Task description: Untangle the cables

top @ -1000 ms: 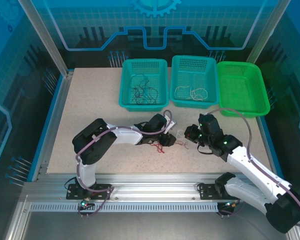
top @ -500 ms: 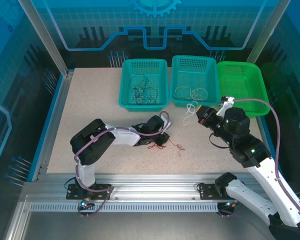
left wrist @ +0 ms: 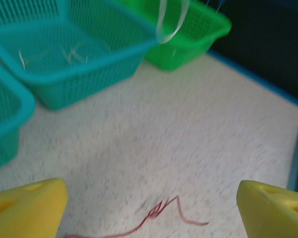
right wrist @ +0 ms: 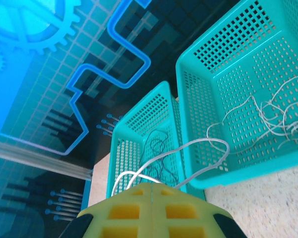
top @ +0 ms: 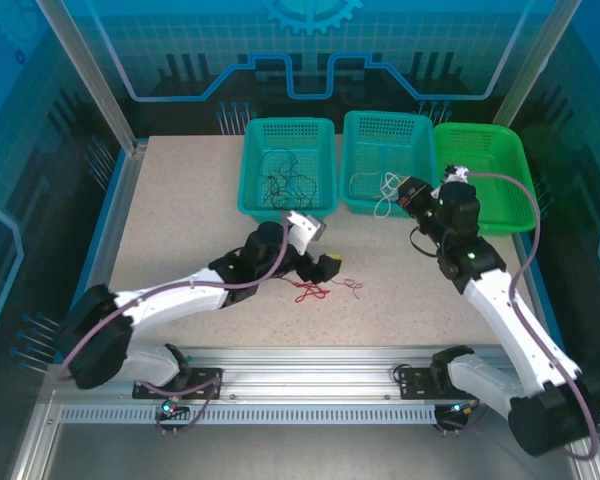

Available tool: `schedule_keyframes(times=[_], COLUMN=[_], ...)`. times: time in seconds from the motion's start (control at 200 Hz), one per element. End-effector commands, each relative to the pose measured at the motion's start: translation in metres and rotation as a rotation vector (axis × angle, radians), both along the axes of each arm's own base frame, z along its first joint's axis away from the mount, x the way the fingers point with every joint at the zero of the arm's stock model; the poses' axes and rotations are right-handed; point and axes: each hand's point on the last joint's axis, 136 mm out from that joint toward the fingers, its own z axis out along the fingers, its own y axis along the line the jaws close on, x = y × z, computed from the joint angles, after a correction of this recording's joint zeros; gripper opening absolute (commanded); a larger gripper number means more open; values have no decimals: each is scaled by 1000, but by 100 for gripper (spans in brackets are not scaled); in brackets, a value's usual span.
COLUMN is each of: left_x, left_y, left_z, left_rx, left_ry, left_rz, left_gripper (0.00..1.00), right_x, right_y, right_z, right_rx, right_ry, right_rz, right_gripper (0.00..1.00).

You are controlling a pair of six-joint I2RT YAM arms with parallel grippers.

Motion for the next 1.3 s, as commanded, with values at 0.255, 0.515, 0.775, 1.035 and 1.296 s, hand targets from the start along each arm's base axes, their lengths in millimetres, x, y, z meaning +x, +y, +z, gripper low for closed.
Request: schedule_keyframes(times=[0.255, 0.515, 0.775, 1.035, 1.296], left_x=[-31, -34, -34, -34, -36], left_y=[44, 63, 66, 71, 74], left_z=[35, 19, 8, -14, -24], left_rx=[-31, -12, 22, 143, 145], left_ry=[-73, -39, -59, -109, -85], left_rz=[41, 111, 105, 86, 93], left_gripper=[92, 92, 93, 93, 93], right_x=[133, 162, 65, -51, -97], right_y=[-20, -16, 22, 81, 85], right_z=[-27, -50, -53, -104, -180], right_rx=[-48, -261, -486, -720, -802], right_ry=[16, 159, 149, 242, 555], right_rz=[-38, 48, 274, 549, 632], right_gripper=[0, 48, 46, 48, 69])
